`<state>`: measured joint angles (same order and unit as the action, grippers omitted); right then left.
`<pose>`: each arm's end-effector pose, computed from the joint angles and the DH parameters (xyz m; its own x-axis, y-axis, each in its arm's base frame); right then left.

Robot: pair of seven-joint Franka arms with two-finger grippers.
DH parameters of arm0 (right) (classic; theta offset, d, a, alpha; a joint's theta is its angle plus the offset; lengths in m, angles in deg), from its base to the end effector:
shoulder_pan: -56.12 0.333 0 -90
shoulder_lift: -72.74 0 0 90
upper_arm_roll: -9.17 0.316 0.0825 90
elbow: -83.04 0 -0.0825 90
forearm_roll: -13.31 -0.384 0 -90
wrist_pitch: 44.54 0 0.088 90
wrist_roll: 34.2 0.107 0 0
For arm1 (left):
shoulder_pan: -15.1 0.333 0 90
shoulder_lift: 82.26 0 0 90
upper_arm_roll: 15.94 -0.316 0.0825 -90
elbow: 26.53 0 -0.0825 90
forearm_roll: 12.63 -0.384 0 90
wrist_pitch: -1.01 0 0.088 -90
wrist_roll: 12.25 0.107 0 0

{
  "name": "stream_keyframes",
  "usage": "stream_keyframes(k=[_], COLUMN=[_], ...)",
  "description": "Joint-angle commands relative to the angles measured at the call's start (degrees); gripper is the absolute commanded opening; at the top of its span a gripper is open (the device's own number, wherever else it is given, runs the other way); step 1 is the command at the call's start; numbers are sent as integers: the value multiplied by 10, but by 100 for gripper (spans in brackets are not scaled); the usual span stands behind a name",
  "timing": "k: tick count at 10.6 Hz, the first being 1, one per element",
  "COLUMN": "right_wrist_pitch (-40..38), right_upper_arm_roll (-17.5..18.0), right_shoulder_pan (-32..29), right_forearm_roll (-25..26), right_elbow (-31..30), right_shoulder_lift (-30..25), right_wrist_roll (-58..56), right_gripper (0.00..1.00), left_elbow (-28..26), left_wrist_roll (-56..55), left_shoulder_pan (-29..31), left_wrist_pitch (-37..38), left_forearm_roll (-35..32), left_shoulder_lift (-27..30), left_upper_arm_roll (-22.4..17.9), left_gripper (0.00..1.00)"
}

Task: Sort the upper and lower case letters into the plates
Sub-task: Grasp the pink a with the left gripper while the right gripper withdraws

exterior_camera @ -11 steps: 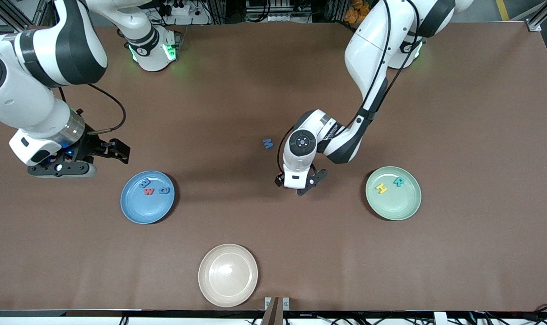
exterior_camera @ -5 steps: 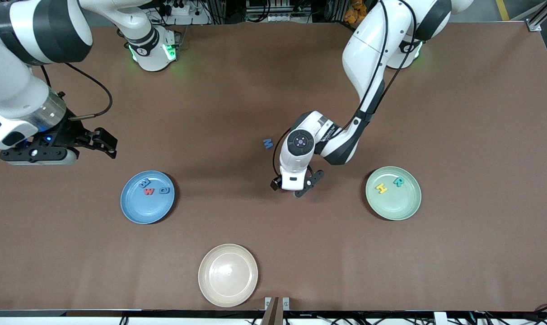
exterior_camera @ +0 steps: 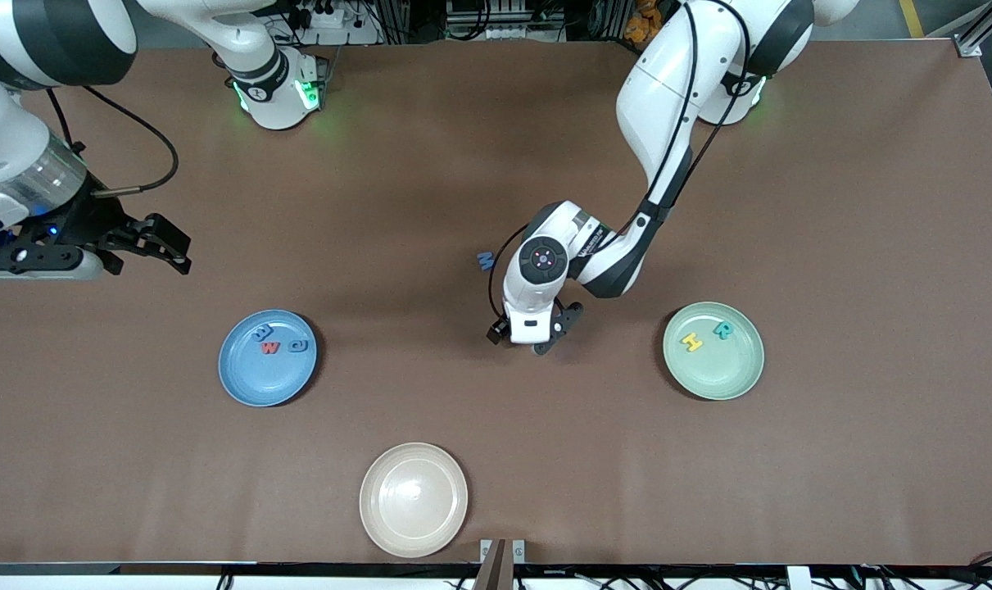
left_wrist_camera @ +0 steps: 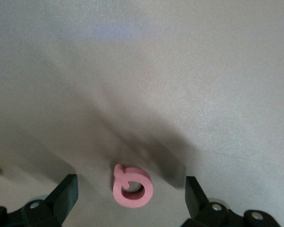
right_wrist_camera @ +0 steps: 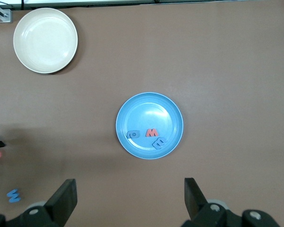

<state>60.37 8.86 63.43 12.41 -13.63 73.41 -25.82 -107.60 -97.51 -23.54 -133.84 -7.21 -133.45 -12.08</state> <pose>0.5744 0.0718 0.5863 0.9913 -0.0291 0.1280 -0.0249 -0.9991 -0.0345 0.5443 -0.4874 0.1678 0.6666 0.7360 -0.1183 0.7443 -0.6660 0.0504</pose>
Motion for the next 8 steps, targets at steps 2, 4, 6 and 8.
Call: stream_keyframes(k=[2, 4, 6, 8], right_wrist_pitch=[-21, -36, -55, -64], right_upper_arm_roll=[-1, -16, -17, -17], right_shoulder_pan=[-17, -18, -18, -17], right_forearm_roll=[-15, -15, -14, -16], right_elbow=[-7, -6, 1, 4], right_shoulder_lift=[-21, -24, -25, -19], right_wrist_roll=[-49, -78, -79, -84], right_gripper=[100, 100, 100, 100], left_elbow=[13, 13, 13, 13], left_wrist_roll=[-24, -20, -13, -13], left_shoulder_pan=[-6, -5, -5, -5], left_wrist_pitch=[-1, -1, -1, -1], left_forearm_roll=[15, 15, 15, 15], left_shoulder_lift=[-11, -11, -14, -13], left_upper_arm_roll=[-3, -3, -3, -3], left_gripper=[91, 75, 60, 41])
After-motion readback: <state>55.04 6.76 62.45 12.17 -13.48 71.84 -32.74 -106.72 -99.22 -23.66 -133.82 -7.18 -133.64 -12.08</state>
